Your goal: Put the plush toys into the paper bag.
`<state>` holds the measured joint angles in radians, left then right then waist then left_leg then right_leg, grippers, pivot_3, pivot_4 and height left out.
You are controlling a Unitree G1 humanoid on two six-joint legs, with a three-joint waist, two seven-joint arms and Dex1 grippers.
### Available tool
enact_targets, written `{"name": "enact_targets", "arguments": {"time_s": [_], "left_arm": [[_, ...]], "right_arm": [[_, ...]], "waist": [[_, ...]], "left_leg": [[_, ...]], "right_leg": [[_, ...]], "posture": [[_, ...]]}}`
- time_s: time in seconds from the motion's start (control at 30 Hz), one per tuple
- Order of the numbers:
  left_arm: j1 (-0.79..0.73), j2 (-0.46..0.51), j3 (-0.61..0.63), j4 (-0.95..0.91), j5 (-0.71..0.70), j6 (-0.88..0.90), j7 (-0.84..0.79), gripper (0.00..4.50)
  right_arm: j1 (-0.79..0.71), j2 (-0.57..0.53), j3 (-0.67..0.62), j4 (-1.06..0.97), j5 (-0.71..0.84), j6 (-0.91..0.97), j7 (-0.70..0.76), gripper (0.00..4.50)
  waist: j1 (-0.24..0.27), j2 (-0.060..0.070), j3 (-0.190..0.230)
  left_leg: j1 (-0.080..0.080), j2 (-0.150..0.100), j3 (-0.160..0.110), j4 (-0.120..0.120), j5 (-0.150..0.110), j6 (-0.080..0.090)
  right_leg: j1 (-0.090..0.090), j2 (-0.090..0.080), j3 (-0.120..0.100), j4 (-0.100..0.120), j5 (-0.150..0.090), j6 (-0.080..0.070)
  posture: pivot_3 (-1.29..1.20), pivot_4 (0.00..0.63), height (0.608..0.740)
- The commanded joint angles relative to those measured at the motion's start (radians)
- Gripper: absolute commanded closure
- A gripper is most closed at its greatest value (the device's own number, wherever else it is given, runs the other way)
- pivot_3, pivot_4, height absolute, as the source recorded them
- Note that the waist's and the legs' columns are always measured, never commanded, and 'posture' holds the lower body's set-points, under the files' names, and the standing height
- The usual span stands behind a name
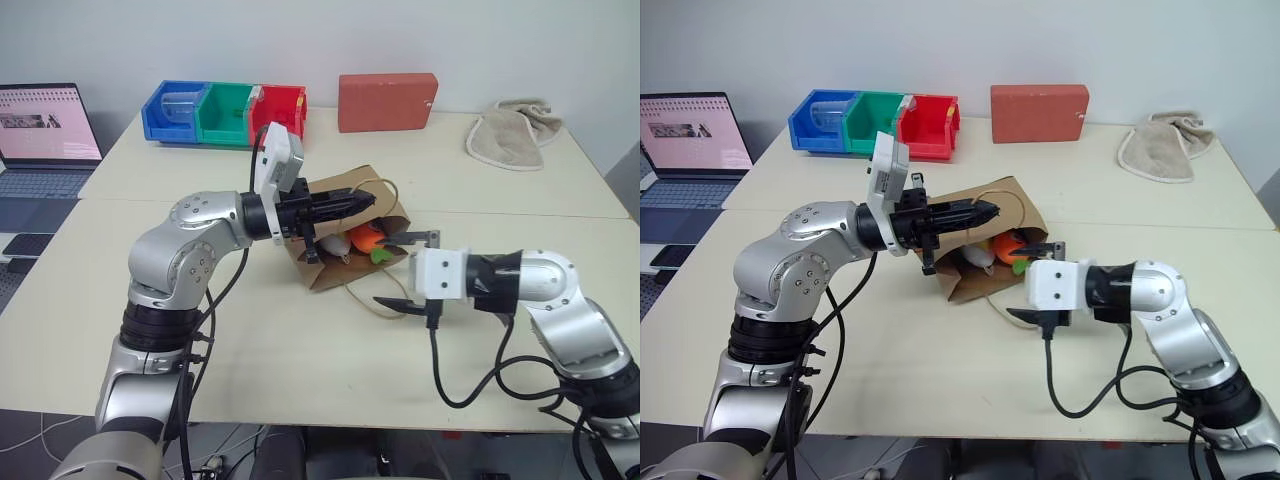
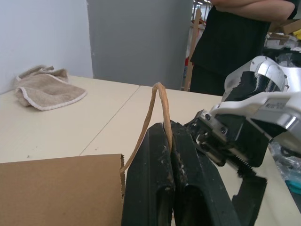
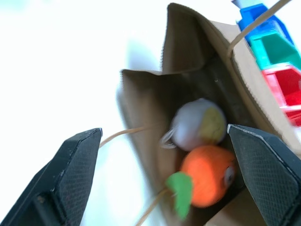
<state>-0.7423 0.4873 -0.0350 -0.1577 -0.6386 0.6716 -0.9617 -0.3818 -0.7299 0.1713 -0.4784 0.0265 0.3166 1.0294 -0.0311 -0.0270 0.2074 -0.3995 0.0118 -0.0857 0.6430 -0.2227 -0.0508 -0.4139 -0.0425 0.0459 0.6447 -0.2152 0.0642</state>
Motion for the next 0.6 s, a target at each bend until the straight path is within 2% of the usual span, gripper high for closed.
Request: {"name": "enact_targets", "arguments": {"time_s": [0.03, 0.13, 0.23, 0.37, 0.5, 0.6], "left_arm": [[-0.004, 0.004, 0.011, -0.027, -0.001, -0.018, 0.001, 4.50], [-0.003, 0.006, 0.013, -0.028, -0.002, -0.018, -0.001, 4.50], [-0.005, 0.006, 0.009, -0.027, -0.001, -0.018, -0.004, 4.50], [-0.009, 0.009, 0.003, -0.027, 0.005, -0.020, -0.011, 4.50], [-0.009, 0.008, 0.005, -0.030, 0.005, -0.017, -0.008, 4.50], [-0.007, 0.014, 0.010, -0.036, 0.004, -0.014, -0.006, 4.50]], "right_arm": [[0.069, -0.016, -0.095, -0.065, 0.089, 0.152, -0.023, 0.03], [0.116, 0.015, -0.117, -0.072, 0.125, 0.269, -0.085, 0.03], [0.133, 0.141, -0.114, -0.032, 0.140, 0.432, -0.234, 0.03], [0.111, 0.256, -0.102, 0.057, 0.124, 0.499, -0.350, 0.03], [0.103, 0.266, -0.052, 0.123, 0.097, 0.480, -0.379, 0.03], [0.101, 0.260, -0.022, 0.140, 0.098, 0.468, -0.380, 0.63]], "waist": [[0.000, 0.000, 0.000], [0.000, 0.000, 0.000], [-0.003, 0.000, 0.000], [-0.001, 0.000, 0.000], [-0.001, 0.000, 0.000], [-0.001, 0.000, 0.000]], "left_leg": [[0.000, 0.000, 0.000, 0.000, 0.000, 0.000], [0.000, 0.000, 0.000, 0.000, 0.000, 0.000], [0.001, 0.001, 0.000, 0.000, 0.000, 0.000], [0.001, 0.001, 0.000, 0.000, 0.000, 0.000], [0.000, 0.001, 0.000, 0.000, 0.000, 0.000], [0.000, 0.001, 0.000, -0.001, 0.000, 0.000]], "right_leg": [[0.000, 0.000, 0.000, 0.000, 0.000, 0.000], [0.000, 0.000, 0.000, 0.000, 0.000, 0.000], [0.000, 0.001, 0.001, 0.000, 0.000, 0.000], [0.000, 0.002, 0.001, 0.001, 0.000, 0.000], [0.000, 0.001, 0.001, 0.000, 0.000, 0.000], [-0.001, 0.001, 0.001, 0.000, 0.000, 0.000]], "posture": [[0.00, 0.150, 0.740], [0.00, 0.150, 0.740], [0.00, 0.150, 0.740], [0.00, 0.150, 0.740], [0.00, 0.150, 0.740], [0.00, 0.150, 0.740]]}}
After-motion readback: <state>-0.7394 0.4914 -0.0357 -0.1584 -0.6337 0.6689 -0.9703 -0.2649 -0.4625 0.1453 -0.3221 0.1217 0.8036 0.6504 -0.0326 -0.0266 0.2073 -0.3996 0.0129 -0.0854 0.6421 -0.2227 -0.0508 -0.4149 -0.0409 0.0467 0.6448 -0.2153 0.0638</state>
